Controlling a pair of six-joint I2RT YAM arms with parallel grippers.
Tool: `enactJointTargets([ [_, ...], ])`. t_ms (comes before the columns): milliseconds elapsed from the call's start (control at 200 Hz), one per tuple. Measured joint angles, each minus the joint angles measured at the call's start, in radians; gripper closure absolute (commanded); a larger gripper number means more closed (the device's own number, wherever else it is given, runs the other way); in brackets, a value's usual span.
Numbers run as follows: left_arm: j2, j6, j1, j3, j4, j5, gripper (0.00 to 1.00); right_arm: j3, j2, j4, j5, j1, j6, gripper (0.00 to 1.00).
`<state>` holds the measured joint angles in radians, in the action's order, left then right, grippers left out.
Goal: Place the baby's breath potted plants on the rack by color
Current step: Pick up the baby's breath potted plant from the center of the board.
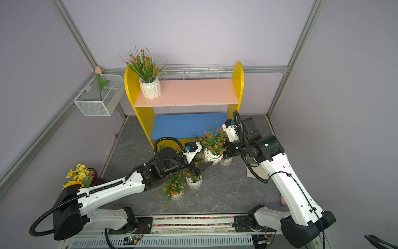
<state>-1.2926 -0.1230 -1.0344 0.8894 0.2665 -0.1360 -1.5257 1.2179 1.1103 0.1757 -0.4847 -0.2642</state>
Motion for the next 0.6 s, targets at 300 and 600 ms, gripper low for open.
enactJointTargets([
  [300,-0.056,-0.019,-0.019,0.037,0.003,0.004,0.0,0.0,0.01,0.0,0.013,0.002,0.003,0.9],
  [600,-0.094,-0.033,-0.034,0.071,-0.009,0.045,0.0,0.0,0.01,0.0,0.012,0.014,0.003,0.9],
])
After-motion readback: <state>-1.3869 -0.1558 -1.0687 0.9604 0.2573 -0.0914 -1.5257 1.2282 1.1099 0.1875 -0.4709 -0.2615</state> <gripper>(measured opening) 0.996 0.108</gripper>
